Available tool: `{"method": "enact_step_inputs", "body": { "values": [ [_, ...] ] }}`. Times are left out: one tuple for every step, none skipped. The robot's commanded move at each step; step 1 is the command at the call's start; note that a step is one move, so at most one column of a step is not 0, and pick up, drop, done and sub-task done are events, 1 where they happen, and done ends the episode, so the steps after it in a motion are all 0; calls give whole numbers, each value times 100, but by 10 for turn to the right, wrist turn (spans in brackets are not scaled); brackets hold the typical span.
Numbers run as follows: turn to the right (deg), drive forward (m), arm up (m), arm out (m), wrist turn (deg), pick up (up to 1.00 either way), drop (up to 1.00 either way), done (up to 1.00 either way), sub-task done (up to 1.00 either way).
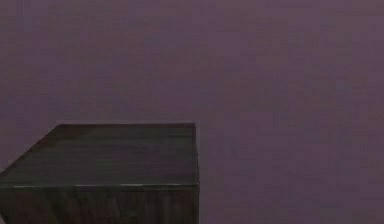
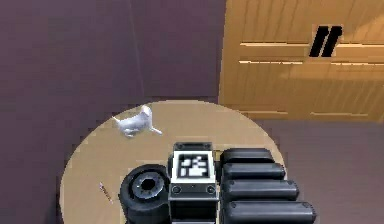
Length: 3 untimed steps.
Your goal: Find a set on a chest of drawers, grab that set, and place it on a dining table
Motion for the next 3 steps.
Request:
{"method": "enact_step_inputs", "body": {
  "values": [
    [270,0,0,0,0,0,0,0,0],
    [0,10,0,0,0,0,0,0,0],
    [450,0,0,0,0,0,0,0,0]
  ]
}}
